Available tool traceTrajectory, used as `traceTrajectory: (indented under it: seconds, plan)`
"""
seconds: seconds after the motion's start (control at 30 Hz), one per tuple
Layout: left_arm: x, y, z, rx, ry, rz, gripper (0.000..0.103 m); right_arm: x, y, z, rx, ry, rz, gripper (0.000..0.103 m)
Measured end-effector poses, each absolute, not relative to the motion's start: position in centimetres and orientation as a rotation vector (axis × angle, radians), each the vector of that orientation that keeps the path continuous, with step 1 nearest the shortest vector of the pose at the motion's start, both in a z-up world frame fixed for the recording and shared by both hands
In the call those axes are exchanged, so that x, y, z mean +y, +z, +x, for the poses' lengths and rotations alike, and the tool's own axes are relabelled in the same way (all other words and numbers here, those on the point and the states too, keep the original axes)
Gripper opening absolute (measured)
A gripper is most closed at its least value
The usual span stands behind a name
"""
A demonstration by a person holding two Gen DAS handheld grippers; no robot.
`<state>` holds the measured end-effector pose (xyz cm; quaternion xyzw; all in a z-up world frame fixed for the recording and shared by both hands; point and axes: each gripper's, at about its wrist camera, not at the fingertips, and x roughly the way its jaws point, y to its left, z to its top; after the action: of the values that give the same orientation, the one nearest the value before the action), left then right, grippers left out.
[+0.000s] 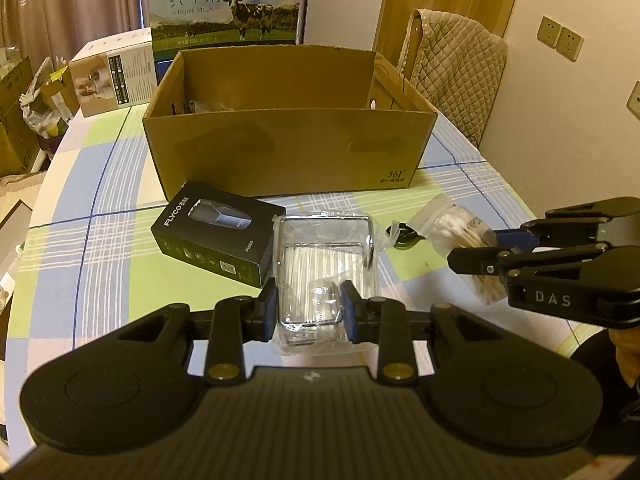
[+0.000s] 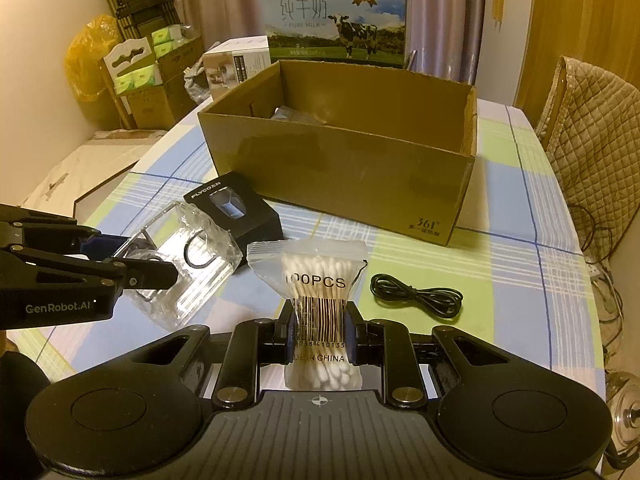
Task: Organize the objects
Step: 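Carry the clear tray and swab bag into the box and open both grippers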
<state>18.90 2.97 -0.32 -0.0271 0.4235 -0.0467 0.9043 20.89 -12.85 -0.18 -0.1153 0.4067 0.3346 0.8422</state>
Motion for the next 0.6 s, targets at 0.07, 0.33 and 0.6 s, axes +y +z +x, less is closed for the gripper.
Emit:
traceTrajectory:
  seconds: [0.07, 0.33, 0.6]
  plan:
    - [3.0, -0.1, 19.0, 0.874, -0.097, -0.054, 0.027, -12.9, 0.0, 21.0, 0.86, 0.705, -0.238, 0.02]
    - [3.6, 1.6, 21.0, 0.86, -0.105, -0.012, 0.027, -12.6, 2.1, 22.8, 0.824, 0.698, -0.25, 0.02]
    - [5.1, 5.2, 26.1, 0.817, -0.098, 0.028, 0.027, -11.3, 6.3, 27.2, 0.744, 0.696, -0.275, 0.02]
